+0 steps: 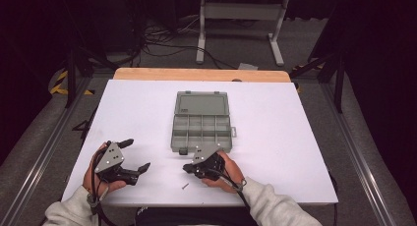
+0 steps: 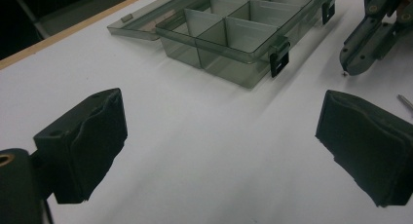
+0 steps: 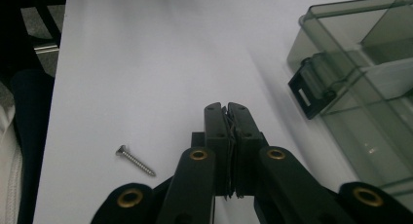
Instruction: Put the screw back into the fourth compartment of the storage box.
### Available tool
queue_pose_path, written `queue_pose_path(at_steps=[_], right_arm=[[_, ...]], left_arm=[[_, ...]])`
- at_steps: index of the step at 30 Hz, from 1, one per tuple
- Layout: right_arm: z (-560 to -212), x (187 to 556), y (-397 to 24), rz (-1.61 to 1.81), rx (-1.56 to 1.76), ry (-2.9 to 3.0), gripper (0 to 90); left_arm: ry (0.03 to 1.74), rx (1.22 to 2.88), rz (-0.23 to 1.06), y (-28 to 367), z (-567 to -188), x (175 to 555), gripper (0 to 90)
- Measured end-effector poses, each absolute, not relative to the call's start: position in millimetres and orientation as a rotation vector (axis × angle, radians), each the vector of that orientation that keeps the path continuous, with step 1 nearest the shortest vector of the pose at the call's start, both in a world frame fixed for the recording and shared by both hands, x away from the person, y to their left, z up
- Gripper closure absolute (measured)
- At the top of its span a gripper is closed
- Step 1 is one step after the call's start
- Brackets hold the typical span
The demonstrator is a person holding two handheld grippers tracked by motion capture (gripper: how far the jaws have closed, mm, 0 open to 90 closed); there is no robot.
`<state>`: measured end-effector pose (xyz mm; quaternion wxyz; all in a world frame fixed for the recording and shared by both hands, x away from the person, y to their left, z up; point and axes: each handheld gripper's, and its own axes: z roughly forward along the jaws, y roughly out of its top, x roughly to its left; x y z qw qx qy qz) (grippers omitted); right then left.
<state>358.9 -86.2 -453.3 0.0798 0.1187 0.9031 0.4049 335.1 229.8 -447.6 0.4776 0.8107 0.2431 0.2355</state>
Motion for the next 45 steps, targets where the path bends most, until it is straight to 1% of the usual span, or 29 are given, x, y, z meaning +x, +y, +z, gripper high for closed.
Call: queue_pose_path(at_steps=[8,13,15,18,22,28,36,45], right_arm=[[-438.4,364.2,-102.3,1.240,0.384,2.634,88.9],[-424.6,367.1,-115.7,1.275,0.412,2.574,88.9],[-412.3,368.6,-125.6,1.308,0.425,2.528,88.9],[-406.3,370.8,-131.0,1.314,0.438,2.497,88.9],[-394.4,380.3,-145.7,1.339,0.498,2.420,88.9],[-388.3,391.3,-155.7,1.339,0.539,2.370,88.9],[-384.9,419.2,-179.5,1.335,0.670,2.290,88.9],[-395.6,439.7,-194.6,1.317,0.804,2.263,88.9]], left_arm=[[0.595,1.978,0.577,229.8,-447.5,335.3,5.1],[0.600,1.980,0.576,228.5,-447.8,335.1,5.1],[0.598,1.981,0.573,228.0,-447.9,335.6,5.2],[0.598,1.979,0.570,227.7,-448.0,335.6,5.1],[0.597,1.982,0.572,227.6,-448.2,335.6,5.1],[0.597,1.982,0.572,227.4,-448.3,335.7,5.1],[0.594,1.986,0.572,227.2,-448.7,335.9,5.1],[0.593,1.985,0.570,227.4,-448.7,335.8,5.1]])
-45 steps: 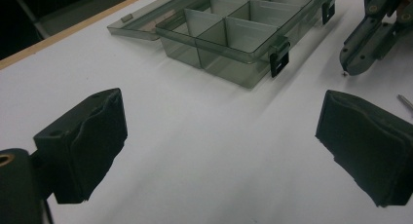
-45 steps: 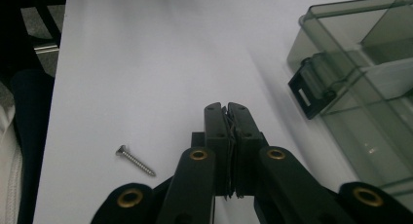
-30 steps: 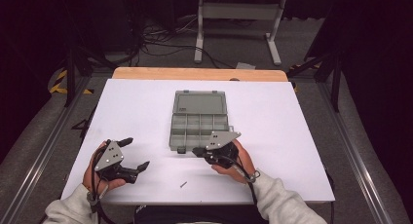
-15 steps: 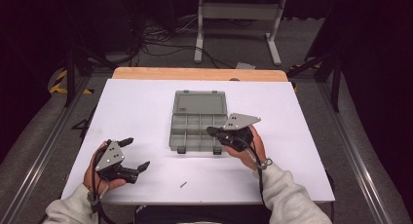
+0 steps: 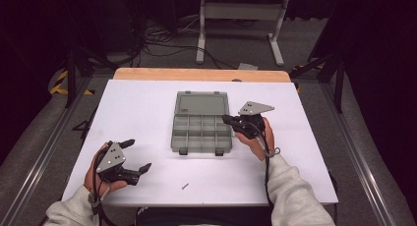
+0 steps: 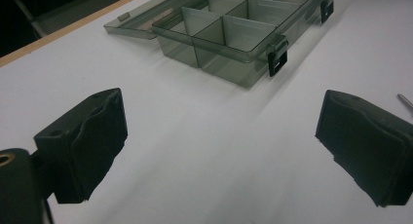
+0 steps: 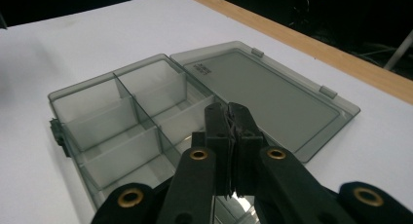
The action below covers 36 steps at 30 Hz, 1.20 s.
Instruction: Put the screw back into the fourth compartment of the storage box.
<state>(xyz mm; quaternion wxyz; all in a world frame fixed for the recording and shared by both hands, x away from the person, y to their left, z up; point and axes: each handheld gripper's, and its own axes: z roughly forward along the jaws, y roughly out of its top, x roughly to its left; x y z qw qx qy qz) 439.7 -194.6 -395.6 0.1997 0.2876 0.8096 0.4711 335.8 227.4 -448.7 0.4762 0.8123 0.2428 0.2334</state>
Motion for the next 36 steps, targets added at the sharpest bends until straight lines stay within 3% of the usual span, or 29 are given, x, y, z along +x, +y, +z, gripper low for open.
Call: queue_pose_path(at_steps=[17,36], right_arm=[[-420.6,456.7,-193.0,1.252,0.901,2.293,88.7],[-423.0,456.9,-192.9,1.248,0.916,2.284,84.7]], left_arm=[[0.588,1.987,0.569,228.2,-448.7,335.8,5.2],[0.589,1.994,0.567,228.2,-448.9,335.8,5.4]])
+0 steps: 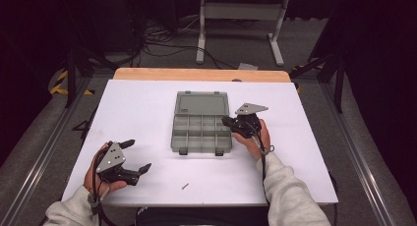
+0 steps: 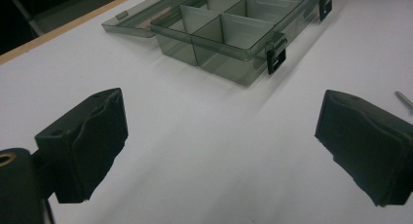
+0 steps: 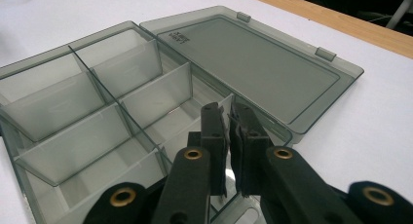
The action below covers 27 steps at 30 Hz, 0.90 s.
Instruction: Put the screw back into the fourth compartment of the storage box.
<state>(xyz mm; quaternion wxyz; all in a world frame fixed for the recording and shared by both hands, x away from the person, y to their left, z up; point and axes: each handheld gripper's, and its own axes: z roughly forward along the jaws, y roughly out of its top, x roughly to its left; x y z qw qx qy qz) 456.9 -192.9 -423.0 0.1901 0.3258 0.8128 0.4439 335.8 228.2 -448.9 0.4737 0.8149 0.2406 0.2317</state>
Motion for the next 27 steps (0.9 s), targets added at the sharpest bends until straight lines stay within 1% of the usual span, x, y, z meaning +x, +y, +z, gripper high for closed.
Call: queue_pose_path(at_steps=[2,5,10,12,13,15,18,19,22,23,24,25,27], right_arm=[[-421.2,455.6,-193.2,1.253,0.911,2.274,81.1],[-417.7,452.4,-193.5,1.281,0.894,2.267,78.8],[-408.4,435.8,-190.4,1.329,0.815,2.289,70.5],[-407.2,431.7,-189.0,1.332,0.794,2.295,70.0],[-404.5,421.9,-184.8,1.339,0.742,2.317,67.1],[-403.4,418.2,-183.4,1.344,0.723,2.326,65.6],[-399.8,403.5,-177.1,1.373,0.643,2.362,62.4],[-398.2,393.5,-171.2,1.387,0.582,2.389,60.0],[-396.9,384.2,-165.0,1.396,0.531,2.410,58.9],[-396.7,375.8,-158.8,1.406,0.485,2.435,55.4],[-396.7,375.8,-158.8,1.406,0.485,2.435,55.4],[-398.6,368.2,-152.5,1.405,0.450,2.461,51.1],[-400.3,364.6,-149.4,1.403,0.439,2.474,49.4]], left_arm=[[0.588,1.992,0.567,228.2,-448.8,335.7,5.4],[0.586,1.992,0.567,228.4,-448.8,335.7,5.4],[0.584,1.993,0.569,228.7,-448.5,335.3,5.4],[0.588,1.991,0.567,228.6,-448.7,335.4,5.4],[0.587,1.992,0.565,228.4,-448.8,335.3,5.4],[0.587,1.993,0.566,228.1,-448.7,335.1,5.4],[0.587,1.992,0.568,228.0,-448.5,334.9,5.4],[0.586,1.993,0.567,228.0,-448.5,334.8,5.4],[0.583,1.996,0.568,228.4,-448.1,334.8,5.3],[0.583,1.992,0.568,228.5,-448.2,334.7,5.3],[0.587,1.989,0.565,228.5,-448.3,334.6,5.3],[0.587,1.989,0.565,228.6,-448.3,334.6,5.3],[0.583,1.993,0.567,228.5,-448.2,334.8,5.3]])
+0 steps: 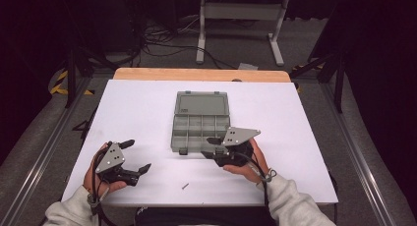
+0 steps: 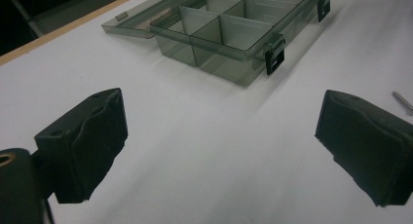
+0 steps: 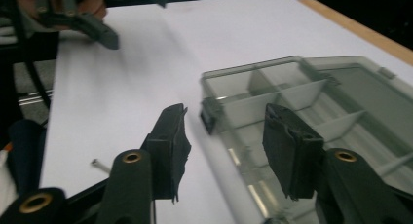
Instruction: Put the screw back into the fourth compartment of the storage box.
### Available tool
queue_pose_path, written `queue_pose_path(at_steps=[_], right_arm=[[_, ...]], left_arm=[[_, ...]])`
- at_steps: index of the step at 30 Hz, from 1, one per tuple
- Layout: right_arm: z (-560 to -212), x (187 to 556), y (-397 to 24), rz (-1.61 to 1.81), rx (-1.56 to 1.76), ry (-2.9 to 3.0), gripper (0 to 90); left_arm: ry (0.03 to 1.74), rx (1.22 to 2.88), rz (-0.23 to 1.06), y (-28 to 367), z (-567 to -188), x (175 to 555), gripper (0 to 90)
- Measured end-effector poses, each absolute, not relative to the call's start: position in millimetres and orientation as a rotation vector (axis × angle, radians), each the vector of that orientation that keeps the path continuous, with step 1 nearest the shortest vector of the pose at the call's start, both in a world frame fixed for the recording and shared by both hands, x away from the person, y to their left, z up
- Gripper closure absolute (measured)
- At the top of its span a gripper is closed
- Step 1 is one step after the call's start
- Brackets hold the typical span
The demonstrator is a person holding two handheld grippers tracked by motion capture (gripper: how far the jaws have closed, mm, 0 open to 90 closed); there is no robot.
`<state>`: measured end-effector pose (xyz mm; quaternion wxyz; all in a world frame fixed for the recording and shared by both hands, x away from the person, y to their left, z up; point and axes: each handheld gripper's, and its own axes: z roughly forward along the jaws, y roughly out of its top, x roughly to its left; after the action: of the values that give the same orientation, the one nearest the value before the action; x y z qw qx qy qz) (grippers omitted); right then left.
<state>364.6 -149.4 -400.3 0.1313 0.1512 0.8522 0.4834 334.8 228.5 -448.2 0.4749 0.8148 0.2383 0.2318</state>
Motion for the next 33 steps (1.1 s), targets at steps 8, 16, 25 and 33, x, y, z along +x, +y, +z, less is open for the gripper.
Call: queue_pose_path(at_steps=[8,16,25,33], right_arm=[[-422.1,343.1,-120.2,1.331,0.341,2.618,35.3],[-440.3,333.1,-99.9,1.305,0.249,2.709,37.4],[-453.3,329.5,-85.2,1.272,0.190,2.770,54.0],[-460.2,332.1,-77.1,1.228,0.161,2.805,72.7]], left_arm=[[0.581,1.995,0.559,227.8,-448.5,334.7,5.3],[0.583,1.998,0.556,226.8,-448.9,334.9,5.5],[0.582,2.008,0.553,226.5,-449.2,335.3,5.6],[0.580,2.008,0.551,226.1,-449.7,335.5,5.6]])
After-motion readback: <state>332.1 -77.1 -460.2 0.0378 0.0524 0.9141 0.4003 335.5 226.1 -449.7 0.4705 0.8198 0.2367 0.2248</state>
